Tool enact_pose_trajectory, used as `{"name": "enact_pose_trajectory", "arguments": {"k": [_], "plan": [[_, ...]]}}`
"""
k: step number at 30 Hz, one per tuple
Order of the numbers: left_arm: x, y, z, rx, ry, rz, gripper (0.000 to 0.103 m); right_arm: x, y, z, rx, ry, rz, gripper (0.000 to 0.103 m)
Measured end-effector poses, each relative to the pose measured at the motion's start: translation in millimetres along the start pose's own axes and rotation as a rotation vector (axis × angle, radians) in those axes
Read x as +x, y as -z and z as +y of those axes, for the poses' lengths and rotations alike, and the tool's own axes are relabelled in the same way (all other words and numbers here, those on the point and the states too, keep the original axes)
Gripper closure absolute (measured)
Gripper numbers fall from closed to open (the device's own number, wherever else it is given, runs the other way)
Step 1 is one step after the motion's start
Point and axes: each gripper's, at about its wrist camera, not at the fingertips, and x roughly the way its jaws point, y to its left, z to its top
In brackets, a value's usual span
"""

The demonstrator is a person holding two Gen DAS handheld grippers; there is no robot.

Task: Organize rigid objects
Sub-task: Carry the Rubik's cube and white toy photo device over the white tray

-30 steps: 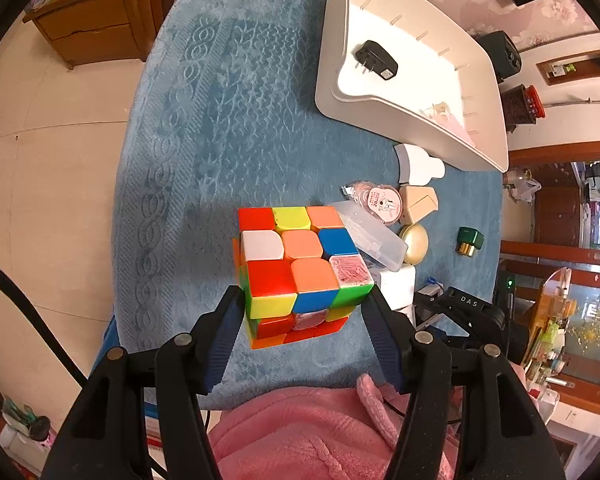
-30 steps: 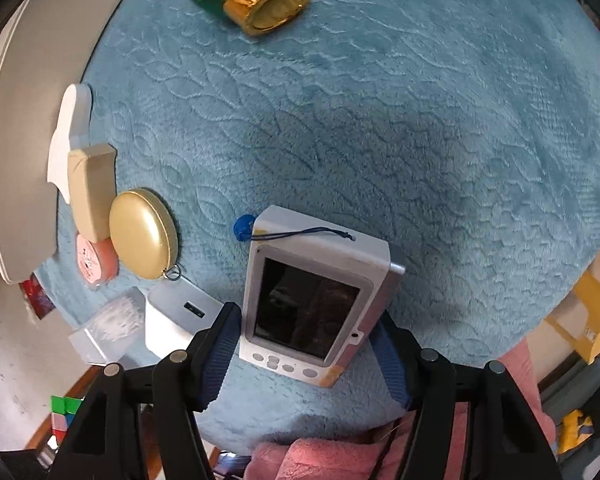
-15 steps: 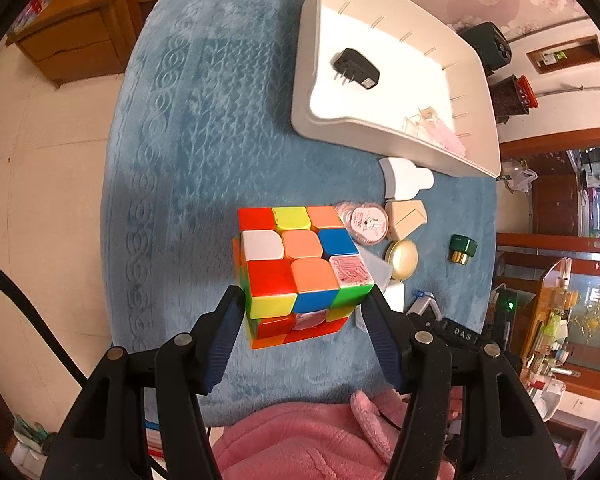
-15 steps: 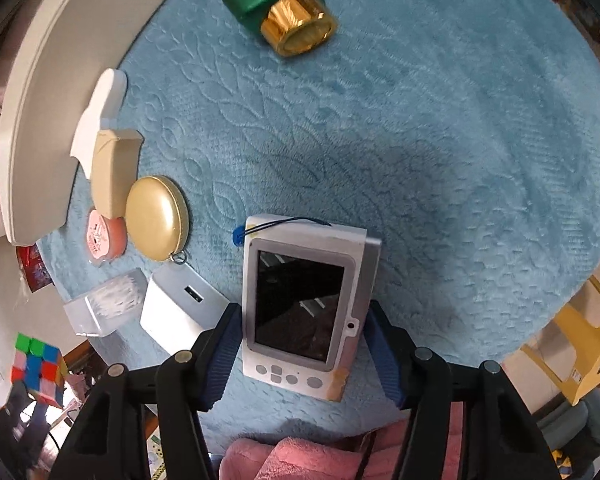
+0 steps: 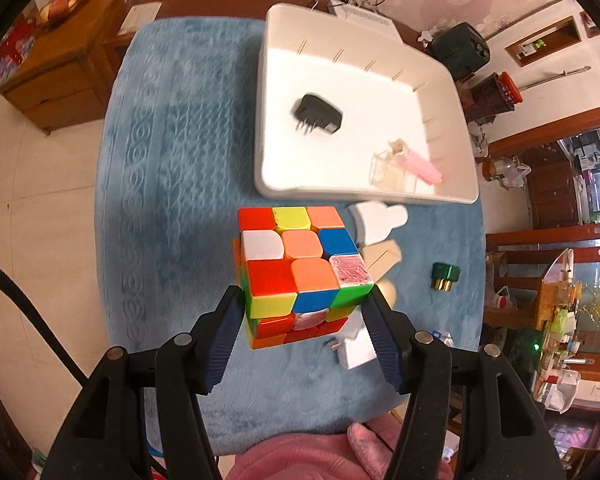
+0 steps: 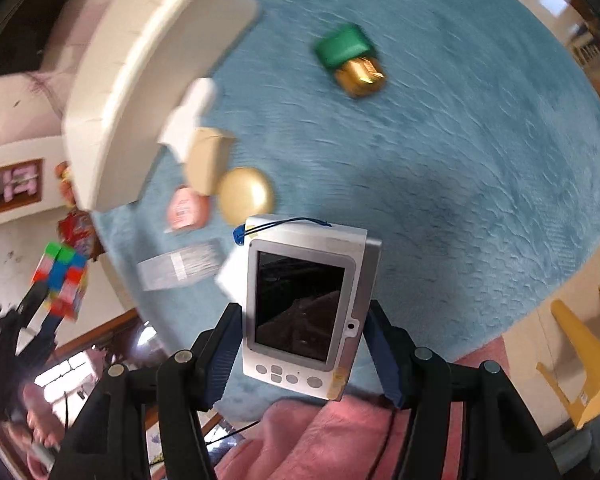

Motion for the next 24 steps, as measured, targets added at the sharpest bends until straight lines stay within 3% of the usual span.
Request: {"name": "enact_pose_trajectory", "arguments": {"k": [8,14,24], "plan": [[-4.3,-23.0,-22.0,0.005,0.005,-0.032,0.039,-30.0,-12.5,41.1,-0.190,-0.089,-0.033,0.042],[-4.4,-39.9,-40.4,-0.009,-0.033,-0.063,0.039,-50.2,-30.2,79.3,-0.362,-0.183,-0.063,0.042],[12.3,-76.5,-53.9,-0.073,-0.101,-0.092,0.039,-43.5,-81.2,122.2,-0.601,-0.301,-0.150,0.042]]}}
